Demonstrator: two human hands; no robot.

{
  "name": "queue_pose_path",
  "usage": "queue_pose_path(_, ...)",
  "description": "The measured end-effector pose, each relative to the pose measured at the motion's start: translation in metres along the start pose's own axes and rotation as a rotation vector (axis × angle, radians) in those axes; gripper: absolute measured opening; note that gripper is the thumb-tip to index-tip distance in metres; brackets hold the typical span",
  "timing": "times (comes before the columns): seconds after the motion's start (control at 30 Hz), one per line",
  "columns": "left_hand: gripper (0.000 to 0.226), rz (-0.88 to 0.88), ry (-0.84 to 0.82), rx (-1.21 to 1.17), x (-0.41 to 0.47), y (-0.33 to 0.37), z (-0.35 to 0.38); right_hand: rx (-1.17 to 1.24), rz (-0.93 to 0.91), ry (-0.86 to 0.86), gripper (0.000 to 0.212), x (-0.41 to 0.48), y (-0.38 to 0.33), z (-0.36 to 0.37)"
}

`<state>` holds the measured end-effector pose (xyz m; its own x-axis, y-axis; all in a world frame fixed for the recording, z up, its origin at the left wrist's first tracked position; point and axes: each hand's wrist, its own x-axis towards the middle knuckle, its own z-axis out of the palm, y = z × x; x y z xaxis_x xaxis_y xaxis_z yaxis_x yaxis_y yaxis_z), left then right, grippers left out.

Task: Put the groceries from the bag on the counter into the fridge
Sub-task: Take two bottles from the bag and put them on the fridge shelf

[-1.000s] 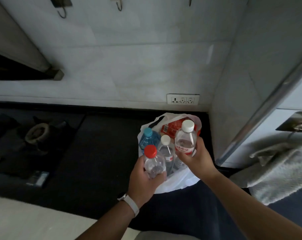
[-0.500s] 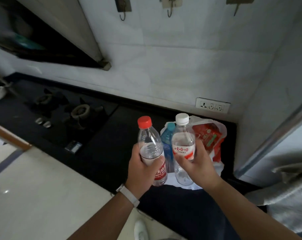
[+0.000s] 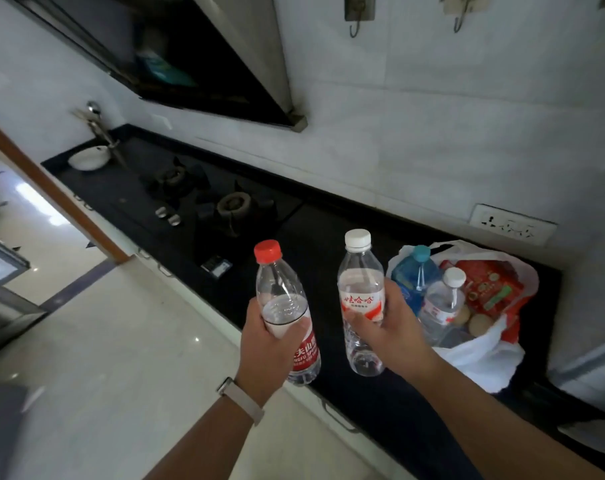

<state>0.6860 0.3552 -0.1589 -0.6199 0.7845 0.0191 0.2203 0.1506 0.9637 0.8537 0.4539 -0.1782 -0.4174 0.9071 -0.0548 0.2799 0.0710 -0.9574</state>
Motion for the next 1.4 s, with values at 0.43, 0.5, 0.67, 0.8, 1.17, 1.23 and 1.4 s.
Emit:
queue_pose_path(0.43, 0.037, -0.009, 0.129, -0.052, 0.024, -0.055, -0.196, -0.065, -0.047, -0.125, 0.053, 0.005, -0.072, 0.198)
queue_pose_path(0.5, 0.038, -0.014, 0.170, -0.051, 0.026, -0.069, -0.232, -0.071, -0.072, -0.169, 0.050, 0.006, -0.085, 0.237)
queue_pose_path(0.67, 0.040, -0.036, 0.327, -0.061, 0.021, -0.100, -0.325, -0.078, -0.122, -0.306, 0.043, 0.006, -0.115, 0.330)
queue_pose_path(0.8, 0.041, -0.068, 0.481, -0.050, 0.010, -0.119, -0.386, -0.070, -0.154, -0.419, 0.037, 0.005, -0.132, 0.391)
queue_pose_path(1.17, 0.043, -0.153, 0.720, 0.002, -0.007, -0.157, -0.453, -0.082, -0.205, -0.656, 0.033, 0.014, -0.160, 0.497)
queue_pose_path(1.23, 0.044, -0.170, 0.740, 0.018, -0.002, -0.161, -0.461, -0.090, -0.205, -0.692, 0.034, 0.023, -0.158, 0.511)
queue_pose_path(1.4, 0.042, -0.201, 0.788, 0.073, 0.028, -0.171, -0.483, -0.084, -0.219, -0.755, 0.033, 0.061, -0.159, 0.555)
